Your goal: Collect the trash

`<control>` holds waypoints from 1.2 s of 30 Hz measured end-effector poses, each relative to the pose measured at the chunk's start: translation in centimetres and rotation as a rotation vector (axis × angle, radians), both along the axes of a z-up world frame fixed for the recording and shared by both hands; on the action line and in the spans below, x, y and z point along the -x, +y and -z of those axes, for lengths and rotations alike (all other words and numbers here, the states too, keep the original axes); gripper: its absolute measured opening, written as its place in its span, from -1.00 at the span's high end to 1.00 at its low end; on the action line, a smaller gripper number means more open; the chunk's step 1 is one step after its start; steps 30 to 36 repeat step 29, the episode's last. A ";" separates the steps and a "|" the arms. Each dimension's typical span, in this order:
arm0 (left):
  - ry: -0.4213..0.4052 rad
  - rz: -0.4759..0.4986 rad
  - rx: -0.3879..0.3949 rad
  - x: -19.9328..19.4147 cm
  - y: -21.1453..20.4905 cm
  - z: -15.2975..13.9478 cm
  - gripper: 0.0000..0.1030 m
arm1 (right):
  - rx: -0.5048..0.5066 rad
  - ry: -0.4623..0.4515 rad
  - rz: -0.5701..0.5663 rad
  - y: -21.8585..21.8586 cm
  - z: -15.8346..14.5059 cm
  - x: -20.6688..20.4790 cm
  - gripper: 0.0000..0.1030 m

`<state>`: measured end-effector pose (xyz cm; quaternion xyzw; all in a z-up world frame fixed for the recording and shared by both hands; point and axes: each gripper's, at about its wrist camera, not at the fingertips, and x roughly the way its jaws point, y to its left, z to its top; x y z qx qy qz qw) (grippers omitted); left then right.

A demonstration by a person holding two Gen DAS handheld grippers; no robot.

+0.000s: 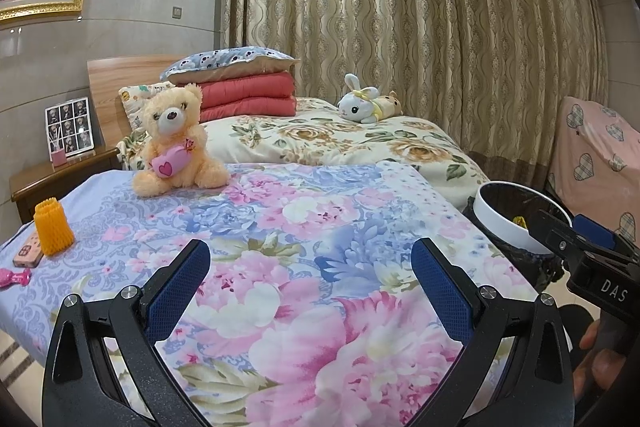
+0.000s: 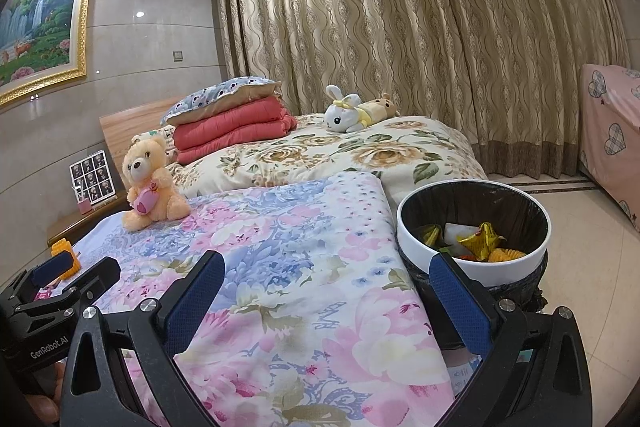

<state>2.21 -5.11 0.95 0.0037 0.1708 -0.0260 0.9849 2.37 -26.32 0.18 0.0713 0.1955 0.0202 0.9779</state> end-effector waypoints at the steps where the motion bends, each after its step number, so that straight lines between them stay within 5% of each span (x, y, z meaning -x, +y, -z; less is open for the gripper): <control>1: 0.001 0.001 0.000 0.0 0.0 0.0 -1.00 | -0.001 0.000 0.000 0.0 0.0 0.0 -1.00; 36: 0.028 0.003 0.002 -1.1 0.2 0.5 -1.00 | -0.026 0.042 -0.005 0.4 0.6 -0.5 -1.00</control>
